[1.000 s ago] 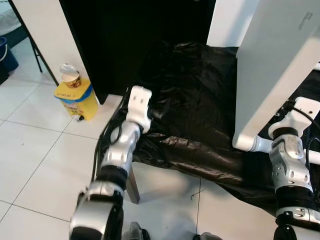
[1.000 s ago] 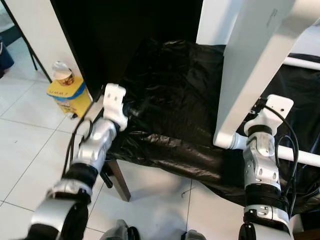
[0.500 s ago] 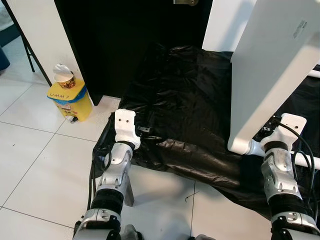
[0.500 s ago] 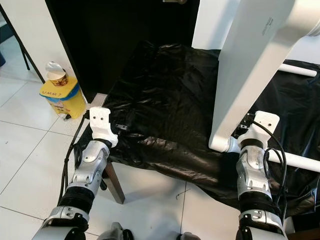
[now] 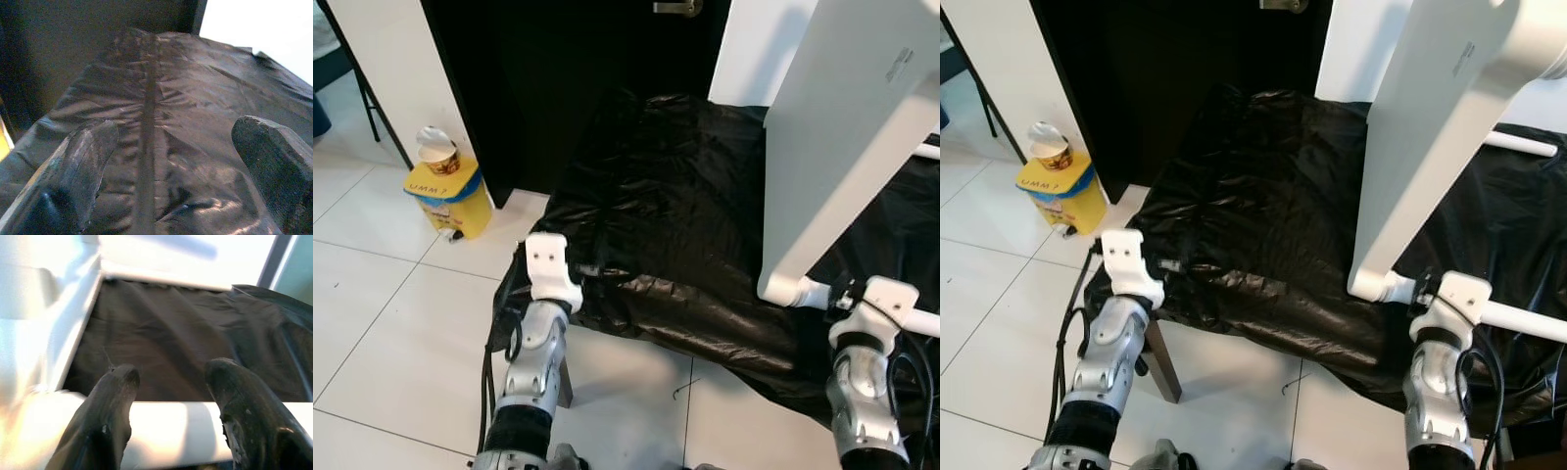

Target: Building children table

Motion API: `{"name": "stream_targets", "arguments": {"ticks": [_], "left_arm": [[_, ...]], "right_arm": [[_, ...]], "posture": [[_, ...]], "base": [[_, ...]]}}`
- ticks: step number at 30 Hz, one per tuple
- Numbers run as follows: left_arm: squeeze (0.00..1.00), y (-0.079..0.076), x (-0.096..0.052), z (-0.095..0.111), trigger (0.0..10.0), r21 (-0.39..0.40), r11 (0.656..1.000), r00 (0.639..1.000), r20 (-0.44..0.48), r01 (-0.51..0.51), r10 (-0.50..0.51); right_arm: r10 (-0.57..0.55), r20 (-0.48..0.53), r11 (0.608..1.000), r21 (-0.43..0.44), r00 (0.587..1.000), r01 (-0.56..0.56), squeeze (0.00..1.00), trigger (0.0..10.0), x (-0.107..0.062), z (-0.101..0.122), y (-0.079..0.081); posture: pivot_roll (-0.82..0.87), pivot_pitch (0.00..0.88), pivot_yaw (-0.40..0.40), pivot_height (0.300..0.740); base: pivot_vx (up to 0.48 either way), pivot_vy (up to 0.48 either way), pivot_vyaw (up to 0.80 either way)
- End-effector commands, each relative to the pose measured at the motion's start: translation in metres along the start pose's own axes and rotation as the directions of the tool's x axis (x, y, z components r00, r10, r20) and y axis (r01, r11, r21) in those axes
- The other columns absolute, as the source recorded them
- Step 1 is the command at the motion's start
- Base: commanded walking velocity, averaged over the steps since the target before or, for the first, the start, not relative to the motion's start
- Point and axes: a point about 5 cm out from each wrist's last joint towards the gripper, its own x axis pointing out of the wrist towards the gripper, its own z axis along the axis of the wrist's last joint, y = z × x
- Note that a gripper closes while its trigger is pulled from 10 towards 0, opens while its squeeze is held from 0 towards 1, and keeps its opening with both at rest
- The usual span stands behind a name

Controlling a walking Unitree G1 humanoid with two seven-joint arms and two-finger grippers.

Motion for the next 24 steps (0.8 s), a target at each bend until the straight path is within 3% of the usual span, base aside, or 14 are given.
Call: {"name": "stream_targets", "arguments": {"ticks": [1, 6, 7, 8, 10, 11, 19, 24], "left_arm": [[0.00, -0.010, -0.003, 0.001, 10.0, 0.016, 0.993, 0.993, -0.019, 0.115, -0.114], [0.00, -0.016, -0.006, 0.004, 10.0, 0.008, 0.983, 0.983, -0.018, 0.181, -0.181], [1.00, -0.016, -0.007, 0.004, 10.0, 0.003, 0.981, 0.981, -0.020, 0.191, -0.191], [1.00, -0.016, -0.008, 0.005, 10.0, 0.000, 0.978, 0.978, -0.017, 0.206, -0.206], [1.00, -0.017, -0.009, 0.005, 10.0, -0.003, 0.976, 0.976, -0.015, 0.217, -0.217], [1.00, -0.018, -0.010, 0.006, 10.0, 0.007, 0.972, 0.972, -0.015, 0.234, -0.233], [1.00, -0.030, -0.016, 0.013, 10.0, 0.119, 0.933, 0.941, -0.022, 0.339, -0.339], [1.00, -0.035, -0.016, 0.018, 10.0, 0.185, 0.915, 0.932, -0.020, 0.359, -0.362]], "right_arm": [[0.052, 0.008, 0.999, -0.009, 0.999, -0.052, 0.00, 10.0, -0.009, 0.003, 0.006], [0.073, -0.004, 0.997, -0.021, 0.997, -0.073, 0.00, 10.0, -0.018, 0.001, 0.008], [0.095, 0.003, 0.995, -0.028, 0.995, -0.095, 0.00, 10.0, -0.021, 0.002, 0.010], [0.118, 0.010, 0.993, -0.029, 0.993, -0.118, 0.65, 10.0, -0.024, 0.004, 0.012], [0.133, 0.014, 0.991, -0.030, 0.991, -0.133, 0.65, 10.0, -0.026, 0.005, 0.013], [0.151, 0.017, 0.988, -0.018, 0.988, -0.151, 1.00, 10.0, -0.028, 0.006, 0.014], [0.287, 0.022, 0.958, 0.007, 0.958, -0.287, 1.00, 10.0, -0.030, 0.009, 0.025], [0.328, 0.023, 0.943, 0.054, 0.944, -0.329, 1.00, 10.0, -0.021, 0.011, 0.037]], "posture": [[0.02, 0.044, -0.050, 0.740], [0.02, 0.046, -0.049, 0.740], [0.01, 0.054, -0.045, 0.740], [0.01, 0.056, -0.044, 0.740], [0.01, 0.056, -0.044, 0.740], [0.00, 0.062, -0.036, 0.740], [0.00, 0.069, -0.032, 0.740], [0.00, 0.070, -0.033, 0.740]], "base": [[0.000, 0.000, 0.00], [0.000, 0.000, 0.00], [0.000, 0.000, 0.00], [0.000, 0.000, 0.00], [0.000, 0.000, 0.00], [0.000, 0.000, 0.00], [0.000, 0.000, 0.00], [0.000, 0.000, 0.00]]}}
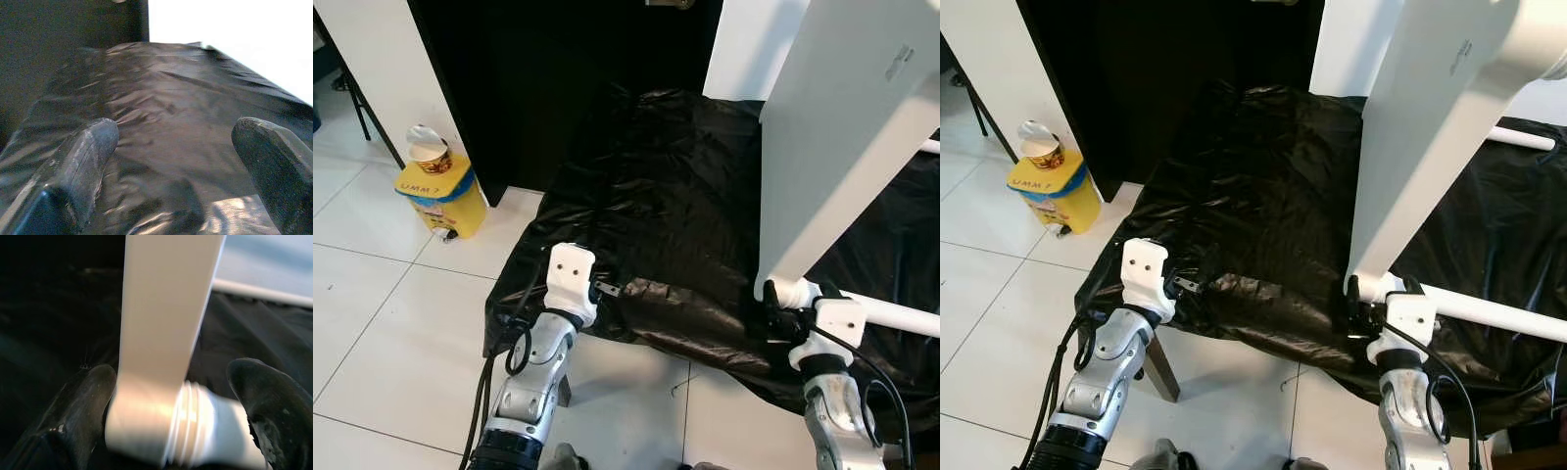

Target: Building children table

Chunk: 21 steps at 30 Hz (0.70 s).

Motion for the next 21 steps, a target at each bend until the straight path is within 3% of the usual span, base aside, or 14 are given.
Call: {"name": "stream_targets", "arguments": {"ticks": [1, 2, 3, 7, 8, 13, 16, 18, 21], "left_arm": [[1.00, -0.012, -0.002, 0.001, 10.0, 0.036, 0.982, 0.982, -0.003, 0.187, -0.187], [1.00, -0.012, -0.002, 0.001, 10.0, 0.036, 0.982, 0.982, -0.003, 0.187, -0.187], [0.00, -0.014, -0.002, 0.003, 10.0, 0.052, 0.979, 0.980, -0.001, 0.198, -0.198], [0.00, -0.019, -0.001, 0.007, 10.0, 0.069, 0.975, 0.977, 0.005, 0.212, -0.213], [0.00, -0.022, -0.001, 0.009, 10.0, 0.077, 0.974, 0.976, 0.004, 0.215, -0.216], [0.00, -0.023, -0.002, 0.010, 10.0, 0.081, 0.973, 0.976, 0.002, 0.215, -0.216], [0.00, -0.025, -0.004, 0.008, 10.0, 0.111, 0.971, 0.977, -0.008, 0.212, -0.213], [0.00, -0.025, -0.004, 0.008, 10.0, 0.111, 0.971, 0.977, -0.008, 0.212, -0.213], [0.00, -0.028, -0.004, 0.011, 10.0, 0.121, 0.970, 0.978, -0.004, 0.209, -0.210]], "right_arm": [[0.003, -0.029, 1.000, 0.028, 1.000, -0.003, 1.00, 10.0, 0.001, -0.004, 0.001], [0.003, -0.029, 1.000, 0.028, 1.000, -0.003, 1.00, 10.0, 0.001, -0.004, 0.001], [-0.003, -0.026, 0.999, 0.042, 1.000, 0.004, 0.00, 10.0, 0.007, -0.004, 0.002], [-0.033, -0.022, 0.997, 0.073, 0.999, 0.034, 0.00, 10.0, 0.021, -0.004, 0.008], [-0.048, -0.022, 0.994, 0.094, 0.999, 0.049, 0.00, 10.0, 0.031, -0.004, 0.017], [-0.063, -0.028, 0.991, 0.114, 0.998, 0.065, 0.00, 10.0, 0.039, -0.005, 0.023], [-0.075, -0.040, 0.985, 0.153, 0.996, 0.080, 0.00, 10.0, 0.059, -0.004, 0.034], [-0.075, -0.040, 0.985, 0.153, 0.996, 0.080, 0.00, 10.0, 0.059, -0.004, 0.034], [-0.093, -0.042, 0.981, 0.169, 0.995, 0.098, 0.00, 10.0, 0.076, 0.000, 0.039]], "posture": [[0.00, 0.070, -0.033, 0.740], [0.00, 0.070, -0.033, 0.740], [0.00, 0.069, -0.036, 0.740], [0.02, 0.064, -0.042, 0.740], [0.03, 0.062, -0.047, 0.740], [0.03, 0.064, -0.049, 0.740], [0.04, 0.065, -0.051, 0.740], [0.04, 0.065, -0.051, 0.740], [0.06, 0.066, -0.063, 0.740]], "base": [[0.000, 0.000, 0.00], [0.000, 0.000, 0.00], [0.000, 0.000, 0.00], [0.000, 0.000, 0.00], [0.000, 0.000, 0.00], [0.000, 0.000, 0.00], [0.000, 0.000, 0.00], [0.000, 0.000, 0.00], [0.000, 0.000, 0.00]]}}
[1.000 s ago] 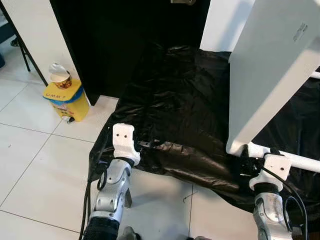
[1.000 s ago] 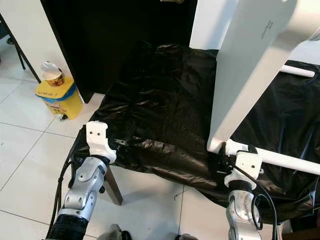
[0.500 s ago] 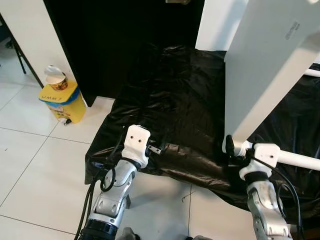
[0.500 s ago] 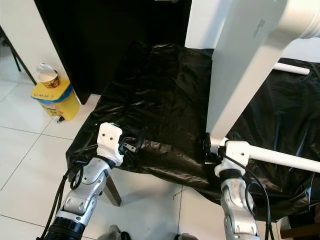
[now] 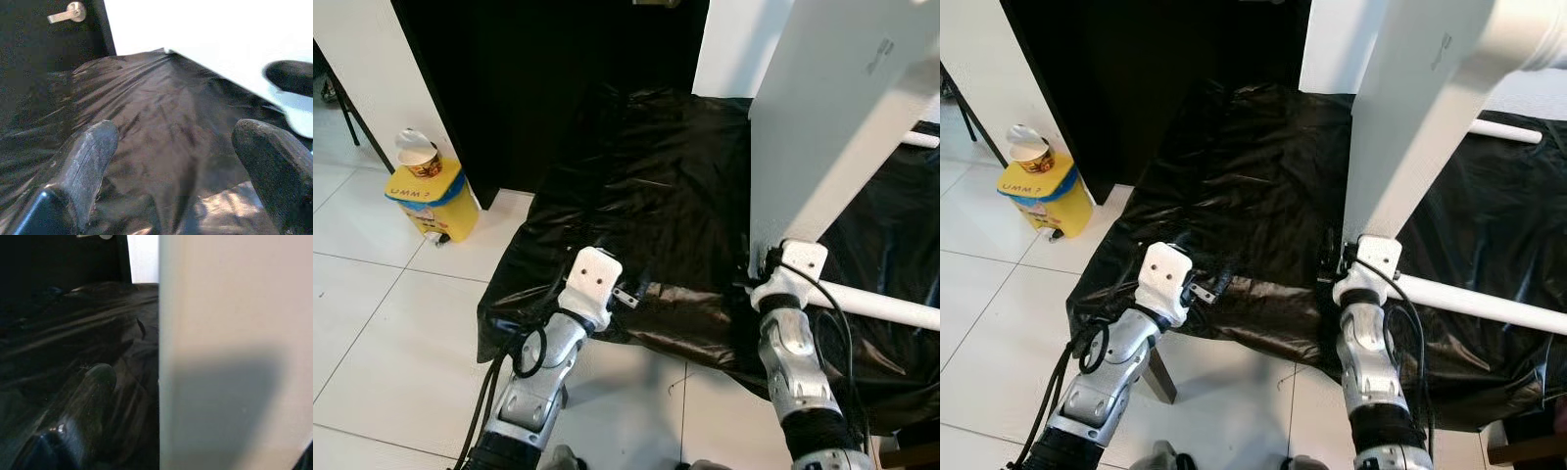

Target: Building children table

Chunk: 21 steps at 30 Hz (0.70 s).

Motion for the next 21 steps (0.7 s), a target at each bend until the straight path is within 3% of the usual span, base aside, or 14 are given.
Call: {"name": "stream_targets", "arguments": {"ticks": [1, 14, 17, 21], "left_arm": [[0.00, -0.009, -0.002, 0.003, 10.0, 0.023, 0.995, 0.995, -0.002, 0.100, -0.100], [0.00, -0.005, -0.009, 0.008, 10.0, 0.061, 0.997, 0.999, 0.006, 0.051, -0.051], [0.00, -0.002, -0.010, 0.008, 10.0, 0.072, 0.997, 0.999, 0.003, 0.032, -0.032], [0.00, 0.001, -0.011, 0.008, 10.0, 0.077, 0.997, 1.000, -0.002, 0.015, -0.014]], "right_arm": [[-0.035, -0.011, 0.999, 0.018, 0.999, 0.036, 0.00, 10.0, 0.012, 0.000, 0.001], [-0.110, 0.043, 0.994, 0.029, 0.993, 0.109, 0.00, 10.0, 0.024, 0.008, 0.001], [-0.189, 0.098, 0.982, 0.004, 0.977, 0.190, 0.00, 10.0, 0.025, 0.014, -0.005], [-0.247, 0.095, 0.969, -0.005, 0.964, 0.249, 0.00, 10.0, 0.025, 0.012, -0.010]], "posture": [[0.07, 0.066, -0.069, 0.740], [0.11, 0.065, -0.089, 0.740], [0.11, 0.057, -0.095, 0.740], [0.11, 0.051, -0.098, 0.740]], "base": [[0.000, 0.000, 0.00], [0.000, 0.000, 0.00], [0.000, 0.000, 0.00], [0.000, 0.000, 0.00]]}}
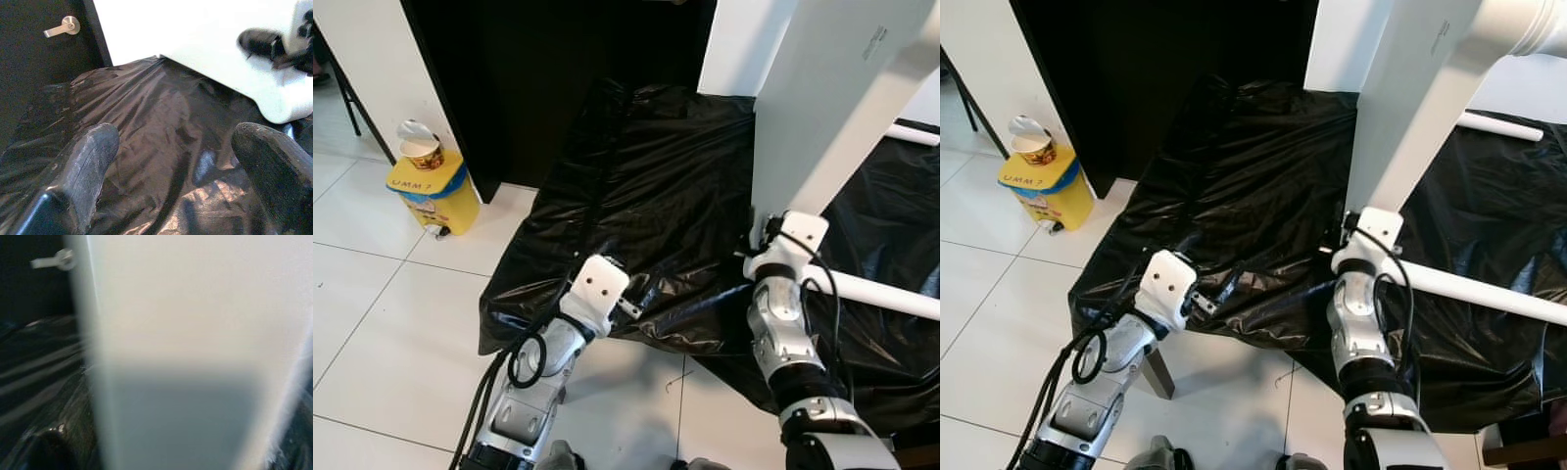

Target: Building children table

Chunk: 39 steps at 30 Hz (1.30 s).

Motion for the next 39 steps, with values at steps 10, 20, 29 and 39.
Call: {"name": "stream_targets", "arguments": {"ticks": [10, 20, 29, 39], "left_arm": [[0.00, 0.000, -0.002, -0.001, 10.0, 0.009, 0.999, 0.999, -0.013, -0.033, 0.033], [0.00, 0.008, -0.002, 0.000, 10.0, 0.030, 0.999, 0.999, -0.012, -0.043, 0.044], [0.00, 0.039, -0.011, 0.020, 10.0, 0.029, 0.997, 0.995, 0.073, -0.065, 0.062], [0.00, 0.078, -0.020, 0.053, 10.0, 0.077, 0.984, 0.975, 0.170, -0.158, 0.143]], "right_arm": [[0.018, -0.033, 1.000, 0.006, 0.999, -0.018, 0.00, 10.0, 0.008, -0.003, -0.002], [0.085, -0.059, 0.996, -0.032, 0.995, -0.087, 0.00, 10.0, 0.024, 0.000, 0.006], [0.157, -0.071, 0.987, -0.005, 0.985, -0.158, 0.00, 0.0, 0.025, -0.001, 0.014], [0.287, -0.035, 0.957, 0.049, 0.957, -0.285, 0.00, 0.0, 0.009, -0.002, 0.035]], "posture": [[0.10, 0.043, -0.096, 0.740], [0.11, 0.044, -0.099, 0.740], [0.13, 0.060, -0.111, 0.740], [0.14, 0.062, -0.126, 0.740]], "base": [[0.000, 0.000, 0.00], [0.000, 0.000, 0.00], [0.000, 0.000, 0.00], [0.000, 0.000, 0.00]]}}
